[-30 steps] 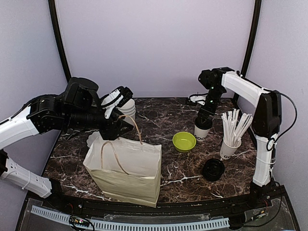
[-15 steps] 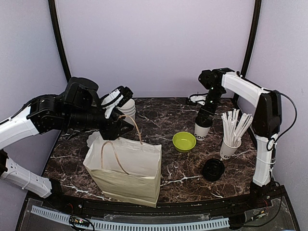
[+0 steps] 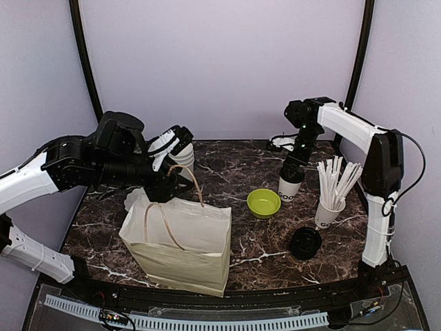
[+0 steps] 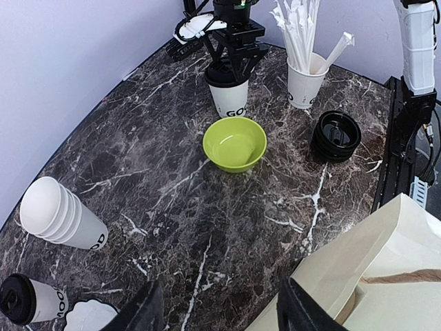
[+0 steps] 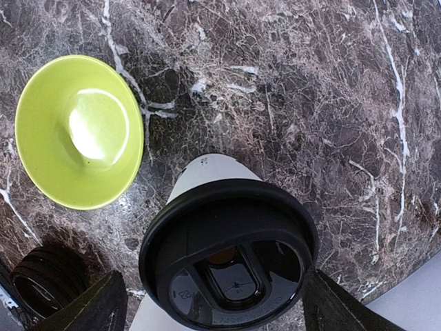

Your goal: Pack the takeout coffee

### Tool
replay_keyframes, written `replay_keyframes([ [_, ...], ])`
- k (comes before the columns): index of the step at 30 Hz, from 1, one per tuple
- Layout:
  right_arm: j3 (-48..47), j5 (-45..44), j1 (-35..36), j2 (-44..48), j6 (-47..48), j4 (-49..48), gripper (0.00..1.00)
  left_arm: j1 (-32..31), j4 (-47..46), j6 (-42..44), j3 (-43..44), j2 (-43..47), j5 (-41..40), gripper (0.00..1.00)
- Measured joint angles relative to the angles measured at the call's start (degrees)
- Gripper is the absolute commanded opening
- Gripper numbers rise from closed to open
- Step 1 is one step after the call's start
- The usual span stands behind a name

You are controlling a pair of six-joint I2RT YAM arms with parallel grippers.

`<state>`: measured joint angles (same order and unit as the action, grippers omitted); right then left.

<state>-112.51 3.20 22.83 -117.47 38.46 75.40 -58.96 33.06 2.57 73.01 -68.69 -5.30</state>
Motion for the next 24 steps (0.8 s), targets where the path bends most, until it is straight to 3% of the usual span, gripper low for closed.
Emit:
replay_keyframes([
  [15,-0.09,0.61,0.15,2.05,0.04,0.96,0.90,0.00,0.00,0.00,0.00,-0.09,0.37,0.58],
  [24,-0.79,0.39,0.15,0.00,0.02,0.96,0.86,0.00,0.02,-0.09,0.00,-0.09,0.59,0.58],
])
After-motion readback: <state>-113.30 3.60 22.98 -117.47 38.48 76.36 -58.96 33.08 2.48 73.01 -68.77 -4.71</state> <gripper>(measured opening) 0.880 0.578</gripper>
